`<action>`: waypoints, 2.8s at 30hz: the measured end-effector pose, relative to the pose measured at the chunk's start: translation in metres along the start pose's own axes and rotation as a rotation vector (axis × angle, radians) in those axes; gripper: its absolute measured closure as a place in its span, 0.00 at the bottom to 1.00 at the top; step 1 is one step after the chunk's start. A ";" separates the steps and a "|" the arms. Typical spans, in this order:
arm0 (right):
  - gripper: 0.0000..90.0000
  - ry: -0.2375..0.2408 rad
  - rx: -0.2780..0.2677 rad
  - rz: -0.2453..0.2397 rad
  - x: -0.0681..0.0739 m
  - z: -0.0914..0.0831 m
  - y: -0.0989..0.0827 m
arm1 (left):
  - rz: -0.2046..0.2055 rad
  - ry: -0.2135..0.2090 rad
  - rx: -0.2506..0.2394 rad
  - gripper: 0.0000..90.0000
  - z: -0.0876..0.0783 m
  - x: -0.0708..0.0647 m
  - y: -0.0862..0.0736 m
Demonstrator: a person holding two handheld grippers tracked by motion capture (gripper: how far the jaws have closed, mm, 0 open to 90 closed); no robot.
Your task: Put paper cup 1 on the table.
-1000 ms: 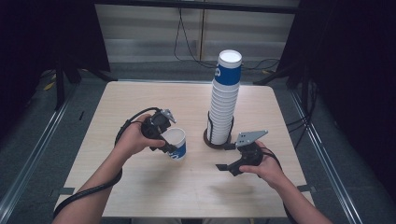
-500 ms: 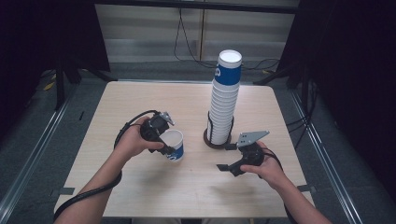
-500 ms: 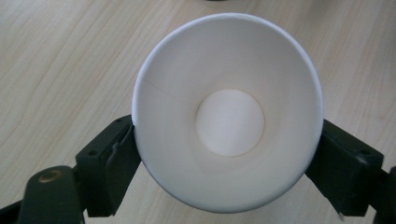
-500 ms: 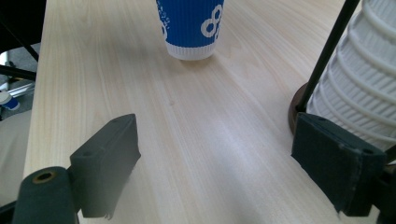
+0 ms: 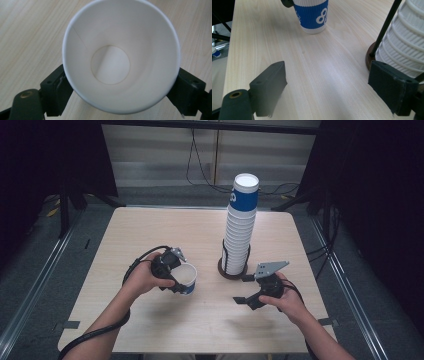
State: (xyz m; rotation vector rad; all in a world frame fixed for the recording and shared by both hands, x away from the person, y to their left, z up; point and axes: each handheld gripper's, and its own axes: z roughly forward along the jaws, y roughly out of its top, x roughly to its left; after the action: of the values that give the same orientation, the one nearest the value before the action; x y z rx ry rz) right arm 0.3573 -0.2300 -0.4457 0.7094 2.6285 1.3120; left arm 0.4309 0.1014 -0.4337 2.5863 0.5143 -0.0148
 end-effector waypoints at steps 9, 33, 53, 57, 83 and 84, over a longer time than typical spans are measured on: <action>0.16 0.002 0.002 -0.006 0.001 0.001 0.000 | -0.026 0.020 -0.024 0.20 -0.001 0.004 -0.011; 0.16 0.000 0.016 -0.011 0.001 0.000 -0.002 | -0.080 0.007 -0.057 0.19 -0.007 0.006 -0.033; 0.16 0.000 0.026 -0.002 0.001 -0.002 -0.005 | -0.096 0.007 -0.030 0.19 -0.039 0.004 -0.035; 0.16 0.003 0.033 -0.004 0.002 -0.002 -0.007 | -0.084 -0.015 -0.026 0.20 -0.046 0.004 -0.033; 0.16 -0.001 0.059 0.004 -0.002 -0.006 -0.003 | -0.052 -0.014 -0.038 0.19 -0.086 0.008 0.012; 0.16 0.002 0.059 0.002 -0.002 -0.007 -0.002 | -0.063 -0.020 -0.052 0.19 -0.086 0.008 0.016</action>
State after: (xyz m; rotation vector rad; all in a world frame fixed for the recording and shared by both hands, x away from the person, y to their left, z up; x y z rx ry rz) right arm 0.3564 -0.2373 -0.4435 0.7189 2.6785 1.2410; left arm 0.4367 0.1322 -0.3522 2.5160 0.5807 -0.0477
